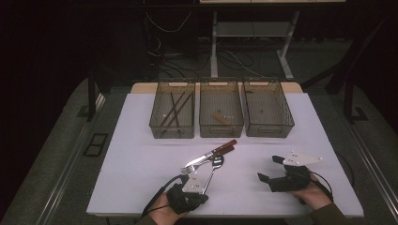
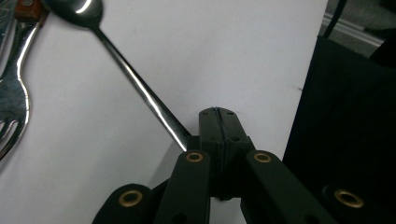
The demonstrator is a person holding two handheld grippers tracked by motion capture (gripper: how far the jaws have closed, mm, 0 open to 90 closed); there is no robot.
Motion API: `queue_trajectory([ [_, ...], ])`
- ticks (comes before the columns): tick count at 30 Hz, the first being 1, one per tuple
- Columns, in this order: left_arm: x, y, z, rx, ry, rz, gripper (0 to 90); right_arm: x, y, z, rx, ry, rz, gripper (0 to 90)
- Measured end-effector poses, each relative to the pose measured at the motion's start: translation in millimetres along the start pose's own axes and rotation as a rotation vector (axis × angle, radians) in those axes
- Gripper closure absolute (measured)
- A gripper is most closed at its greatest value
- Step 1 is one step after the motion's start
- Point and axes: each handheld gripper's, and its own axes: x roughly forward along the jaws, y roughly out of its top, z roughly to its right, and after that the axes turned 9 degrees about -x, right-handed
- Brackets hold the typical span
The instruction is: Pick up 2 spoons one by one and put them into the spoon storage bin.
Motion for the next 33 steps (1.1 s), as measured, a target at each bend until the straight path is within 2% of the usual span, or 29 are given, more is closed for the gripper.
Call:
queue_trajectory([
  [7, -2.4, -0.4, -2.0, -0.005, 0.050, -0.003, 89.4, 0.1, 0.1, -0.4, 0.002, 0.000, 0.001, 11.7],
  [13, -6.6, -1.1, -12.1, -0.020, 0.099, 0.001, 89.4, 0.0, 0.1, 0.0, 0.000, 0.000, 0.001, 11.7],
  [15, -10.9, -0.7, -19.1, -0.005, 0.140, -0.003, 89.4, -0.1, 0.1, 0.0, 0.000, 0.000, 0.002, 11.7],
  [17, -11.1, -2.5, -24.7, -0.015, 0.186, -0.006, 89.4, -0.1, 0.2, 0.1, -0.001, 0.000, 0.002, 11.7],
  [18, -12.6, -3.3, -30.0, -0.042, 0.161, 0.003, 89.4, -0.1, 0.2, 0.1, 0.000, 0.000, 0.002, 11.7],
  [20, -13.4, -3.8, -32.8, -0.045, 0.179, 0.010, 89.4, 0.0, 0.3, -0.1, 0.000, 0.001, 0.003, 11.7],
  [23, -13.9, -3.6, -33.4, -0.046, 0.174, 0.016, 89.3, 0.0, 0.5, -0.5, 0.001, 0.003, 0.001, 11.7],
  [27, -18.3, -5.0, -37.9, -0.072, 0.128, 0.054, 89.1, 0.2, 0.6, -0.6, 0.003, 0.006, -0.001, 11.7],
  [29, -23.8, -6.4, -43.2, -0.076, 0.118, 0.077, 82.7, -0.1, 1.6, -1.0, 0.018, 0.017, 0.000, 11.7],
  [31, -31.5, -11.1, -50.5, -0.105, 0.098, 0.122, 77.8, 0.5, 4.3, -1.4, 0.023, 0.021, 0.008, 11.7],
  [33, -38.2, -16.2, -56.6, -0.113, 0.080, 0.158, 71.6, 2.6, 7.8, -1.8, 0.018, 0.032, 0.017, 11.6],
])
